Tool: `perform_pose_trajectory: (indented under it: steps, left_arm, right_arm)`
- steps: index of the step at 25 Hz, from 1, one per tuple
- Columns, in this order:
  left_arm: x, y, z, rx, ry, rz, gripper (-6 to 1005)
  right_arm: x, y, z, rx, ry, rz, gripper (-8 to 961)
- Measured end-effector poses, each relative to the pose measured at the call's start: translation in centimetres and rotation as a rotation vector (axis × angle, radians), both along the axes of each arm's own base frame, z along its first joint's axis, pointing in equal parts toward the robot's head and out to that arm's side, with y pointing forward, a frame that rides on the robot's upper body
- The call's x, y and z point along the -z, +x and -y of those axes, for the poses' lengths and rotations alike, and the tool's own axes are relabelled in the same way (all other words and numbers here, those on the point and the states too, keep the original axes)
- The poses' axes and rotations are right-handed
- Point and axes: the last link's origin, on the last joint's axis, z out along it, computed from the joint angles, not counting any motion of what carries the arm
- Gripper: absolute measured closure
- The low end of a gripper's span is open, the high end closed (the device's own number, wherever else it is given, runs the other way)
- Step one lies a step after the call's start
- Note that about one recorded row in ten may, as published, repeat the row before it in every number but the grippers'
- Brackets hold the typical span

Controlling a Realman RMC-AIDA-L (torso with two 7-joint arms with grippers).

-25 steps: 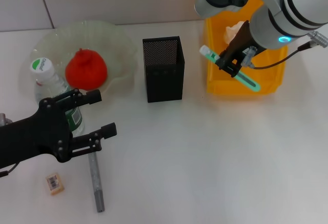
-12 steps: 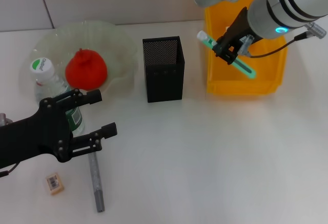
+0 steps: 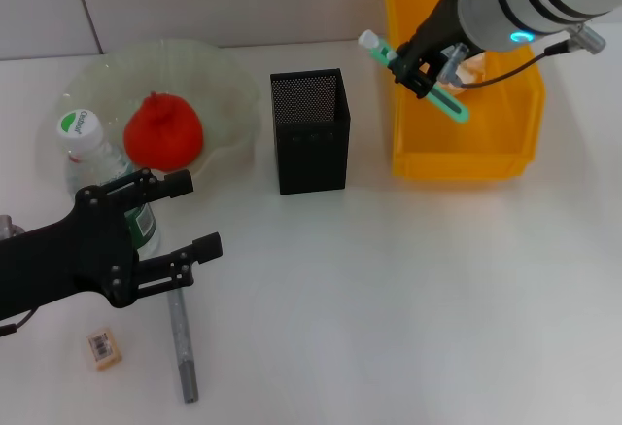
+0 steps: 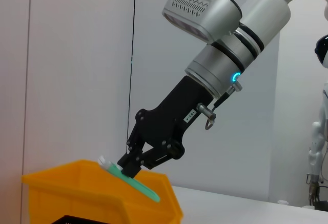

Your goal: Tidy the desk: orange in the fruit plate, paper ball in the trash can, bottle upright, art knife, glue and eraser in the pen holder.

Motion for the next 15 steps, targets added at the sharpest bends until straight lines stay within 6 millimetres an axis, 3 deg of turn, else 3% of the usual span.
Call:
perform_pose_trajectory:
  steps: [15]
  left_arm:
    - [0.0, 0.0, -0.1, 0.000, 0.001, -0.001, 212]
  right_arm:
    - [-0.2, -1.7, -0.8, -0.080, 0.046, -0.037, 868]
